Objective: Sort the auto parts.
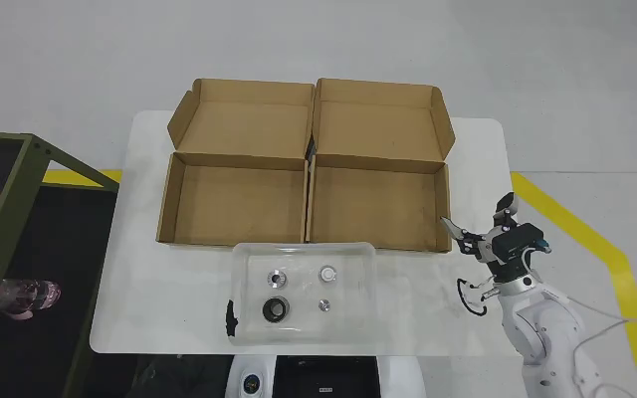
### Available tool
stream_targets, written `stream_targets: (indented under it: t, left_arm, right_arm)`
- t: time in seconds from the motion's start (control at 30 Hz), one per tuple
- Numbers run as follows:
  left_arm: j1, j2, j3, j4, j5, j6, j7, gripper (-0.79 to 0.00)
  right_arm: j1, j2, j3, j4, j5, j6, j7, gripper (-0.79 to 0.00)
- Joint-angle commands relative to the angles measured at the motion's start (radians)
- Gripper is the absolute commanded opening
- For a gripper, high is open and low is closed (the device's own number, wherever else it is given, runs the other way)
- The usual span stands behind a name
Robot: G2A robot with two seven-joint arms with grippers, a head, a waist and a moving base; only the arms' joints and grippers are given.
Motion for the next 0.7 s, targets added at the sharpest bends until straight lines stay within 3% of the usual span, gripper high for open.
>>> stream_targets:
  t: [0.0, 0.67]
  left_arm:
    - [0.0, 0.0, 0.0, 0.0, 0.0, 0.0, 0.0, -0.001]
    - [0.0, 0.0, 0.0, 0.0, 0.0, 0.0, 0.0, 0.0]
  right_arm:
    - [0.0, 0.0, 0.0, 0.0, 0.0, 0.0, 0.0, -0.001]
    - [0.008, 0.002, -0.006, -0.011, -0.018, -0.021, 0.024, 0.0]
